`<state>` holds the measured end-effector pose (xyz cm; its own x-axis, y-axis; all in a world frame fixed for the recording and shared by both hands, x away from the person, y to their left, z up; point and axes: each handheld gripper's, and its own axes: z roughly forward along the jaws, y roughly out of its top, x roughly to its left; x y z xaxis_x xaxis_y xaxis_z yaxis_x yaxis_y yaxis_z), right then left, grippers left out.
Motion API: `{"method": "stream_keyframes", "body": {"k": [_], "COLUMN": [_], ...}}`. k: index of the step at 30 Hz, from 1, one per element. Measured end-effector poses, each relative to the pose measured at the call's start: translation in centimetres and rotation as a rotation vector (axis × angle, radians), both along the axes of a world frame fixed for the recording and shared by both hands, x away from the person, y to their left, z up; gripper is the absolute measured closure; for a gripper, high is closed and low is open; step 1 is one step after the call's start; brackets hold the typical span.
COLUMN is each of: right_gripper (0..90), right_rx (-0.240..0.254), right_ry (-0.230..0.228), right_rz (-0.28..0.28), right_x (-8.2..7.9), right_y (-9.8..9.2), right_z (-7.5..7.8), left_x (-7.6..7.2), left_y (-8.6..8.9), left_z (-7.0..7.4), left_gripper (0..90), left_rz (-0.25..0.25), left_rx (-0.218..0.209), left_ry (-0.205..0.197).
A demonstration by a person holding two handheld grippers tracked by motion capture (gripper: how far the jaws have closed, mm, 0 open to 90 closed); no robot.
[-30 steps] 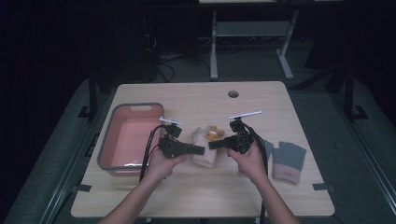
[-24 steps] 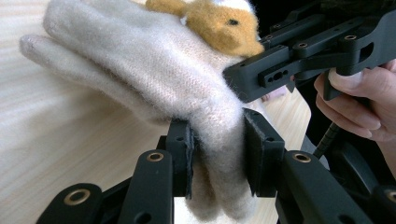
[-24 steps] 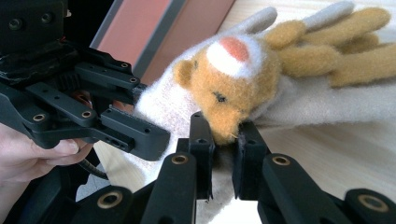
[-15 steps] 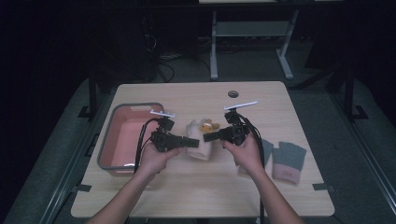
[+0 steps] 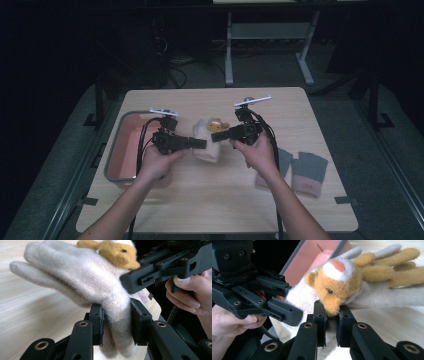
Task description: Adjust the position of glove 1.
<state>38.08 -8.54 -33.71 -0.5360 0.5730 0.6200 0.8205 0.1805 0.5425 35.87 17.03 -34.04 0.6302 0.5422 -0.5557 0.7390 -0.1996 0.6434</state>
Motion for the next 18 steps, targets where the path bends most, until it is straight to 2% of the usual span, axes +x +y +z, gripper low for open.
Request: {"method": "stream_keyframes", "body": {"k": [14, 18], "right_gripper": [80.6, 80.5], "right_rx": [-0.003, -0.001], "right_ry": [-0.027, -0.033], "right_rz": [0.025, 0.035], "right_x": [0.9, 1.2], "right_y": [2.0, 2.9], "right_z": [2.6, 3.1], "left_x": [0.3, 0.2], "left_y": [2.2, 3.1], "left_z": [2.3, 2.8], "left_gripper": [66.8, 66.8], "left_rz": [0.017, 0.030], "left_rx": [-0.011, -0.010], "left_ry": [-0.042, -0.043]}}
